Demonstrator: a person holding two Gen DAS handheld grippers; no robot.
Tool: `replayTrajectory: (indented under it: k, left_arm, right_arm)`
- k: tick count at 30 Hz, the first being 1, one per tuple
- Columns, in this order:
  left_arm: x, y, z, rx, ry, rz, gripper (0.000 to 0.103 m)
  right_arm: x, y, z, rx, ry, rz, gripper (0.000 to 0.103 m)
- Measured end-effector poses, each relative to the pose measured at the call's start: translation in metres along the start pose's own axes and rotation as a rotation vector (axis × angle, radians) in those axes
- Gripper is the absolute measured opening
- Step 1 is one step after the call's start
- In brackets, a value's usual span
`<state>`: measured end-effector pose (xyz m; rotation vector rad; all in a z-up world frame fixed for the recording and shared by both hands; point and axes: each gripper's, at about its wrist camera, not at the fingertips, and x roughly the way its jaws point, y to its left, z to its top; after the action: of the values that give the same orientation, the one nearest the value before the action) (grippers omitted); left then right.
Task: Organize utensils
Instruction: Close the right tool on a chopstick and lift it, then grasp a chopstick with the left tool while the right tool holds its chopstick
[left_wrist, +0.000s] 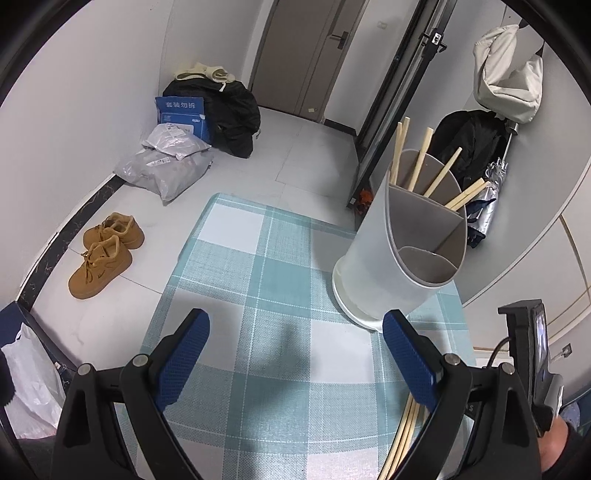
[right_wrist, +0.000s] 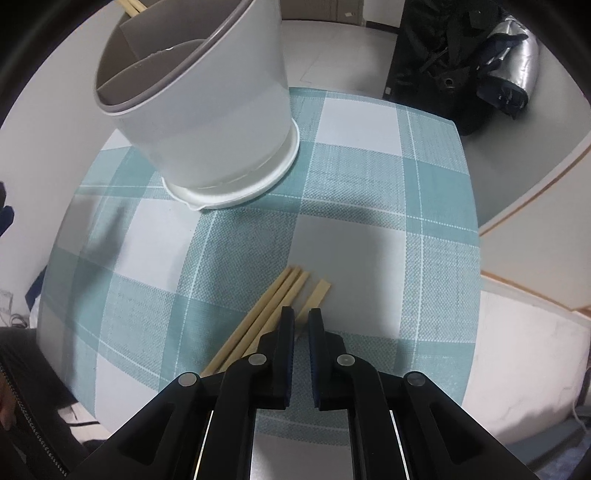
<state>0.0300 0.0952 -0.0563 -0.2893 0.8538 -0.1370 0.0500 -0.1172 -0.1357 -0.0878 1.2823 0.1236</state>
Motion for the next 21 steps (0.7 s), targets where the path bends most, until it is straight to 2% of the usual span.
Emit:
replayTrajectory:
  k: [6,11,13,17,21]
  left_arm:
    - [-0.009,0.005,0.001,-0.013,-0.058,0.034,0.092]
    - [-0.002,0.000,-0.003,0.008,-0.028,0.054,0.092]
    - [0.003,-0.008,-0.008,0.063,-0.019,0.093,0.092]
    - [0.009,-0.026,-0.020,0.162,0.028,0.074,0.092]
    - [0.022,-0.054,-0.038,0.304,0.133,0.039,0.092]
  right_arm:
    - [0.012,0.000,0.017,0.008,-0.013,-0.035,0.007]
    - [0.016,-0.013,0.021,0.033,-0.059,-0.031,0.006]
    - [0.016,-0.020,0.020,0.051,-0.080,-0.016,0.006]
    - [0.009,-0.045,0.020,0.129,-0.143,0.068,0.006]
    - [-0.014,-0.081,0.012,0.241,-0.242,0.209,0.006]
